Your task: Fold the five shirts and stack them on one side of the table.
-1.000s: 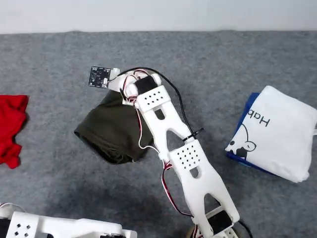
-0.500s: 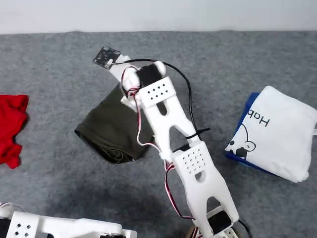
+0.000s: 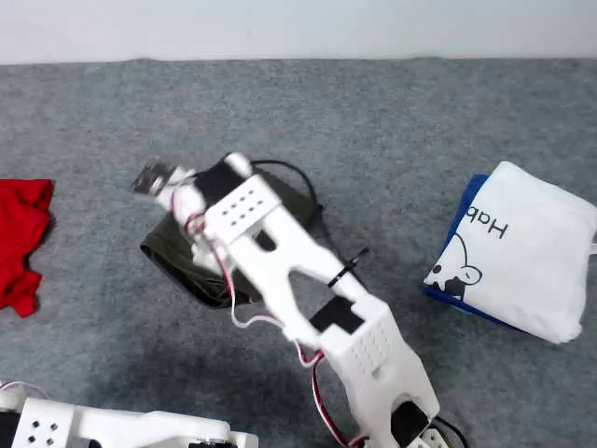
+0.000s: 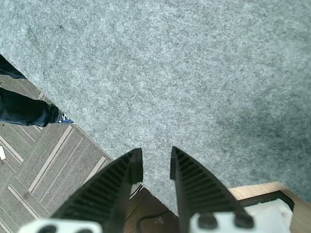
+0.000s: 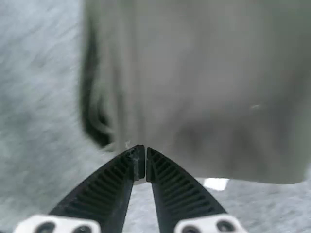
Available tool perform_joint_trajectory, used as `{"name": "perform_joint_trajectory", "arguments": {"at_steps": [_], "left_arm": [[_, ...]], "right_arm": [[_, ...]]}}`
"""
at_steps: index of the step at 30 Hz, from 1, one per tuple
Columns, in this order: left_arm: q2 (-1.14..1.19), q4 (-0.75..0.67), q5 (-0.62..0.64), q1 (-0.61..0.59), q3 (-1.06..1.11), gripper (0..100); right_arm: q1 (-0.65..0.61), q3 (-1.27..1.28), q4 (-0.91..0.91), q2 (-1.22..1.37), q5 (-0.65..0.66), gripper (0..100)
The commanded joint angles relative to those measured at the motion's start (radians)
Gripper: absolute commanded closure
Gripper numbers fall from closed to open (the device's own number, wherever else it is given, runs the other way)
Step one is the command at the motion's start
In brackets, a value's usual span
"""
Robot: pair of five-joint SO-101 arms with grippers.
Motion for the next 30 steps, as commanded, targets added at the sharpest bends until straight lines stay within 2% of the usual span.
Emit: {"name": "perform_joint_trajectory", "arguments": {"at_steps": [1, 12, 22, 30], "left_arm": [[-0.002, 0.008, -0.008, 0.002, -0.038, 90], [-0.002, 0.009, -0.008, 0.002, -0.038, 90], [-0.002, 0.009, -0.008, 0.002, -0.038, 90], [-0.002, 0.009, -0.008, 0.002, -0.038, 90]], "right_arm": [[-0.050, 0.015, 0.038, -0.084, -0.017, 99.0], [-0.176, 0.015, 0.038, 0.004, -0.023, 99.0], [-0.068, 0.021, 0.044, 0.232, -0.023, 99.0], [-0.088, 0.032, 0.039, 0.051, -0.021, 99.0]]}}
